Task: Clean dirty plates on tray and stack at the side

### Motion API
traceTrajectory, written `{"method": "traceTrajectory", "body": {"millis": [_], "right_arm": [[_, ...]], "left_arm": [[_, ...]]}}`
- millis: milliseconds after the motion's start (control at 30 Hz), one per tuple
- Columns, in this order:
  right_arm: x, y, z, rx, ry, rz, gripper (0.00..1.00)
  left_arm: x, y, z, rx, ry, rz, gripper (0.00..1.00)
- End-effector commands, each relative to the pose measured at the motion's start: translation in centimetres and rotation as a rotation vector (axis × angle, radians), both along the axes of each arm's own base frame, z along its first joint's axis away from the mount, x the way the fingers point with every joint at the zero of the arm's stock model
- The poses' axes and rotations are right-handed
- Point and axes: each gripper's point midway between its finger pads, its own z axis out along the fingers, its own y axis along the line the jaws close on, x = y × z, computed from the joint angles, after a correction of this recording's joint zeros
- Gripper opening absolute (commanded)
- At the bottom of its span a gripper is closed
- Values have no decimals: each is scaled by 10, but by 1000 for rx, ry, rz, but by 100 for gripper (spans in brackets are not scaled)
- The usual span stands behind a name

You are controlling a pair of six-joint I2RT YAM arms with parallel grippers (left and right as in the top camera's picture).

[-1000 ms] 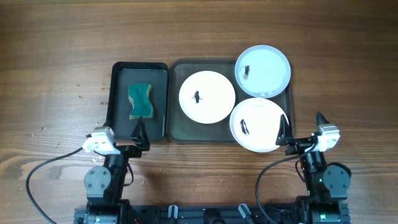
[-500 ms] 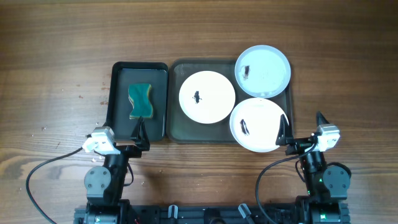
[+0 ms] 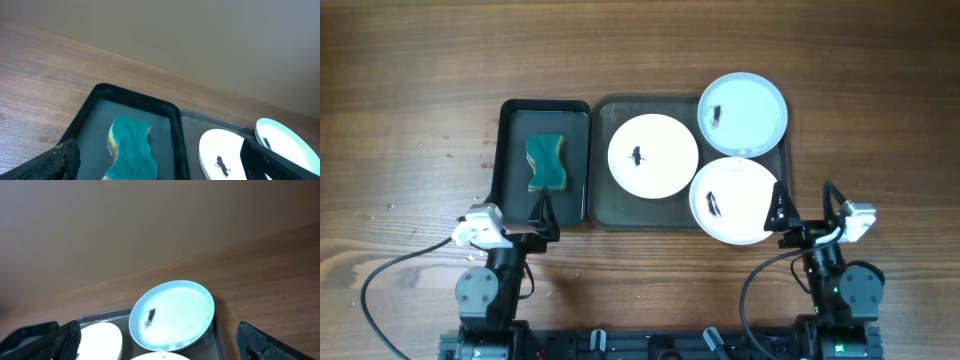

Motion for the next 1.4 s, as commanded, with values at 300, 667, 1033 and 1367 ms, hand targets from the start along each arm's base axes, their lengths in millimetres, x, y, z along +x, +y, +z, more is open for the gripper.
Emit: {"method": "traceTrajectory", "body": {"millis": [300, 667, 1033, 1367], "right_arm": [[-21, 17, 92, -34, -42, 96, 100], [40, 34, 150, -84, 592, 248, 100], [107, 73, 13, -30, 1123, 419, 52], [138, 135, -67, -226, 1180, 483, 41]], "left_arm": [[-38, -14, 169, -54, -83, -85, 100], [17, -18, 203, 17, 612, -109, 100], [73, -26, 96, -10, 1030, -129, 95], [93, -16, 45, 29, 1184, -76, 79]]}}
